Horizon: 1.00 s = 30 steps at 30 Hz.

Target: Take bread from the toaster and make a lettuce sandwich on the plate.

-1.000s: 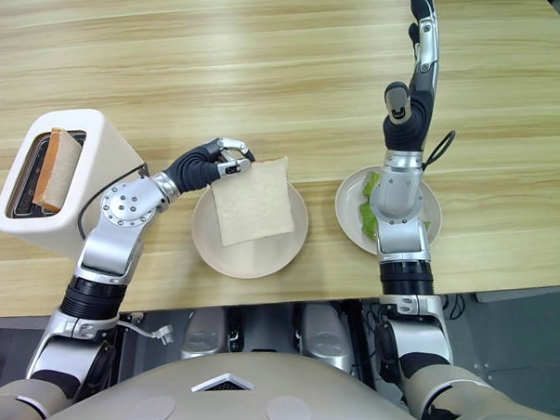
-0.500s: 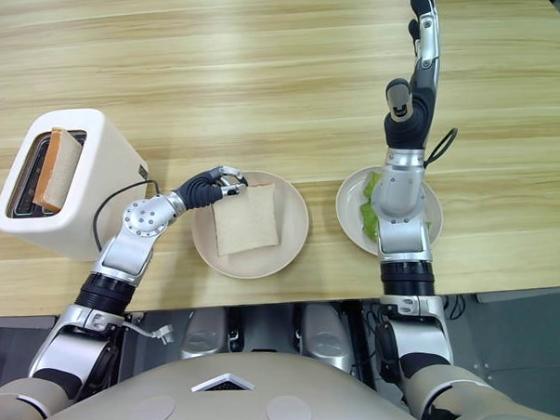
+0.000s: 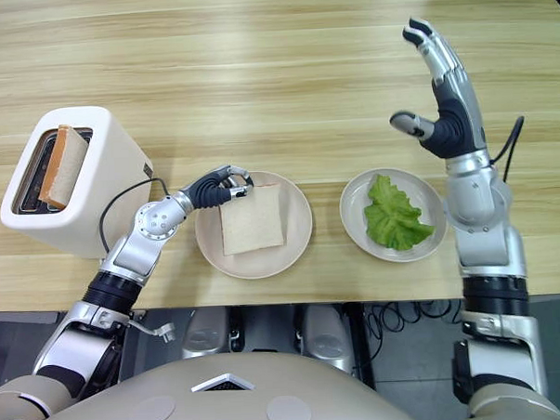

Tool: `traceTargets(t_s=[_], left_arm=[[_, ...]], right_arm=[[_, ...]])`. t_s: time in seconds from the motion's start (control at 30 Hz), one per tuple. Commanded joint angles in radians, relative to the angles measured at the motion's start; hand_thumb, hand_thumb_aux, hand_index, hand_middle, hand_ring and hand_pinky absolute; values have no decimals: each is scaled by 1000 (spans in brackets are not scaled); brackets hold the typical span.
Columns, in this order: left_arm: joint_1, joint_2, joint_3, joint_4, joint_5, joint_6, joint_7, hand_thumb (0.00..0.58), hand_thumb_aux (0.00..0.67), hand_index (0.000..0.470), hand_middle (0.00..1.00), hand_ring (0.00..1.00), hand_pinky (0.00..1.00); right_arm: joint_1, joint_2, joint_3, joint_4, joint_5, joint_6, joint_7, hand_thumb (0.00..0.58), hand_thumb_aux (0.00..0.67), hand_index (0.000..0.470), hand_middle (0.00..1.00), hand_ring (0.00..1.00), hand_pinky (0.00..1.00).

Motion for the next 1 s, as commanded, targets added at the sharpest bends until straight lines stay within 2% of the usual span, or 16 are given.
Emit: traceTargets(t_s=[0.03, 0.17, 0.2, 0.23, 0.27, 0.3, 0.33, 0.4, 0.57, 1.0], left_arm=[[-12, 25, 1, 42, 40, -20, 29, 580, 670, 460, 1000, 1000, 1000], [-12, 48, 7, 52, 56, -42, 52, 580, 670, 460, 1000, 1000, 1000], [-10, 50, 11, 54, 50, -46, 51, 526, 465, 319, 549, 549, 549], [-8, 54, 14, 54, 47, -49, 51, 464, 370, 254, 212, 212, 212], [-7, 59, 15, 53, 47, -52, 51, 464, 370, 254, 212, 212, 212], [-4, 64, 17, 51, 46, -54, 51, 128, 79, 54, 0, 0, 0], [-1, 69, 18, 47, 47, -55, 52, 128, 79, 54, 0, 0, 0], [6, 78, 22, 37, 49, -57, 53, 0, 0, 0, 0, 0, 0], [17, 94, 32, 22, 59, -62, 59, 0, 0, 0, 0, 0, 0], [47, 116, 76, -144, 45, -37, 62, 0, 0, 0, 0, 0, 0]], right_arm=[[52, -95, 69, 59, -110, -62, 73, 0, 0, 0, 0, 0, 0], [100, -214, 133, 131, -261, -137, 63, 0, 0, 0, 0, 0, 0], [102, -235, 139, 150, -297, -138, 43, 0, 0, 0, 0, 0, 0], [102, -255, 146, 171, -340, -131, 15, 0, 0, 0, 0, 0, 0], [102, -274, 156, 187, -384, -123, -11, 0, 0, 0, 0, 0, 0], [104, -291, 171, 204, -425, -118, -33, 0, 0, 0, 0, 0, 0], [105, -306, 185, 216, -462, -114, -52, 0, 0, 0, 0, 0, 0], [104, -335, 225, 241, -553, -92, -103, 0, 0, 0, 0, 0, 0], [61, -364, 321, 315, -699, -36, -209, 0, 0, 0, 0, 0, 0], [-37, -369, 478, 417, -838, 84, -352, 0, 0, 0, 0, 0, 0]])
